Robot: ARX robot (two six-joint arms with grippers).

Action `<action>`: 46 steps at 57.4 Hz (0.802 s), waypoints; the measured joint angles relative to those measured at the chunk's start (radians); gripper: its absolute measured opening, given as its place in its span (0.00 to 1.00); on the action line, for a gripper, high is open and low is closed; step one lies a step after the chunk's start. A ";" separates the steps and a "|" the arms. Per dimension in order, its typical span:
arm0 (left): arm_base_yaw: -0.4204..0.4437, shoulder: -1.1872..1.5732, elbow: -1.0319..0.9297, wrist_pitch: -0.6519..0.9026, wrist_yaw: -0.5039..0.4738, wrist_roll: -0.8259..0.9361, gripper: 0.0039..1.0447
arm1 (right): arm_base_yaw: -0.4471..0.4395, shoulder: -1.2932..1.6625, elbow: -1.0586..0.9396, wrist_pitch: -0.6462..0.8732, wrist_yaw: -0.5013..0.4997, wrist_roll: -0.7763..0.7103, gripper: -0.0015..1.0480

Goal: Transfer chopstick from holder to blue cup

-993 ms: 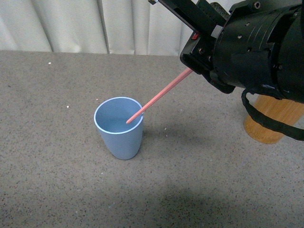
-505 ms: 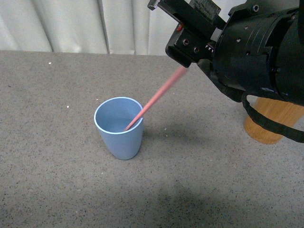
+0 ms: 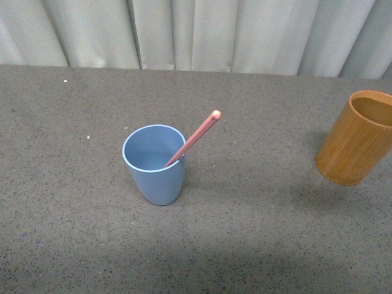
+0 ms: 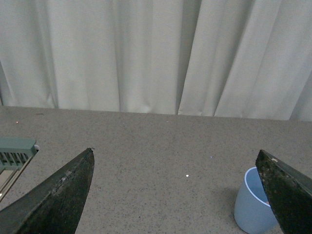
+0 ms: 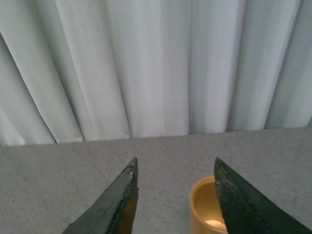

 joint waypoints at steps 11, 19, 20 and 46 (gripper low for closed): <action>0.000 0.000 0.000 0.000 0.002 0.000 0.94 | -0.172 -0.515 -0.221 -0.331 -0.175 -0.074 0.07; 0.000 0.000 0.000 0.000 0.001 0.000 0.94 | -0.329 -0.995 -0.241 -0.785 -0.368 -0.089 0.01; 0.000 0.000 0.000 0.000 0.002 0.000 0.94 | -0.357 -1.060 -0.241 -0.831 -0.388 -0.089 0.01; 0.000 0.000 0.000 0.000 0.003 0.000 0.94 | -0.420 -1.210 -0.241 -0.922 -0.407 -0.091 0.01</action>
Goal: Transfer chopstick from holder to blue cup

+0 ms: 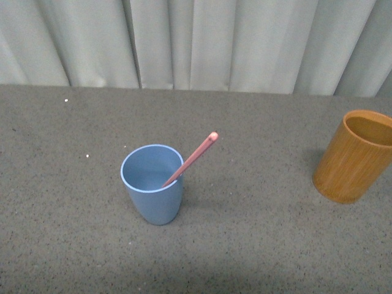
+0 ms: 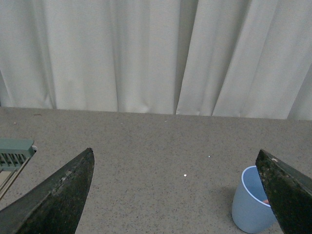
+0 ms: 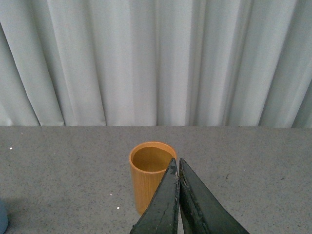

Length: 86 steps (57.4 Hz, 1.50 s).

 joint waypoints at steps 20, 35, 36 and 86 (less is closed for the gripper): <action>0.000 0.000 0.000 0.000 0.000 0.000 0.94 | 0.000 0.000 0.000 0.000 0.000 -0.001 0.49; 0.000 0.000 0.000 0.000 0.000 0.000 0.94 | 0.000 0.000 0.000 0.000 0.000 -0.001 0.91; 0.000 0.000 0.000 0.000 0.000 0.000 0.94 | 0.000 0.000 0.000 0.000 0.000 -0.001 0.91; 0.000 0.000 0.000 0.000 0.000 0.000 0.94 | 0.000 0.000 0.000 0.000 0.000 -0.001 0.91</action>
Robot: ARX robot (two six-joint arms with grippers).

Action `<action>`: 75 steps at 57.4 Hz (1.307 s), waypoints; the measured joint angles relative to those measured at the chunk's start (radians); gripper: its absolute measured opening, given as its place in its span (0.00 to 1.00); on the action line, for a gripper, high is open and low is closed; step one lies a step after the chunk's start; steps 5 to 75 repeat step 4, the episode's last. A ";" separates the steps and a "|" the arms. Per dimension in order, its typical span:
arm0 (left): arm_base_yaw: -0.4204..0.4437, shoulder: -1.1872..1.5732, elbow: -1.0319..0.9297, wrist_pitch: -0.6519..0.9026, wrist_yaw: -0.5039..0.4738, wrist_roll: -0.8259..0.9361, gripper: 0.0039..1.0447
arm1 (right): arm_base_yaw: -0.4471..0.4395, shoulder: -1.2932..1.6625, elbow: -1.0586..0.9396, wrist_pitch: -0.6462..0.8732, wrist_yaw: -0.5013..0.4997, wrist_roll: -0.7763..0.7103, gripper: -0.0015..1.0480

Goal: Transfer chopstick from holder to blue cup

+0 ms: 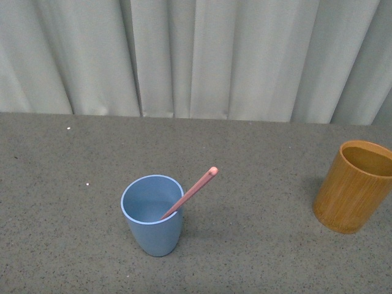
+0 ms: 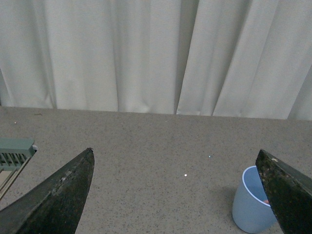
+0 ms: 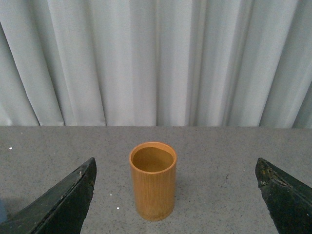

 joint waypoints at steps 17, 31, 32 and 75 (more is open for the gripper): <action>0.000 0.000 0.000 0.000 0.000 0.000 0.94 | 0.000 0.000 0.000 0.000 0.000 0.000 0.91; 0.000 0.000 0.000 0.000 0.000 0.000 0.94 | 0.000 0.000 0.000 0.000 0.000 0.000 0.91; 0.000 0.000 0.000 0.000 0.000 0.000 0.94 | 0.000 0.000 0.000 0.000 0.000 0.000 0.91; 0.000 0.000 0.000 0.000 0.000 0.000 0.94 | 0.000 0.000 0.000 0.000 0.000 0.000 0.91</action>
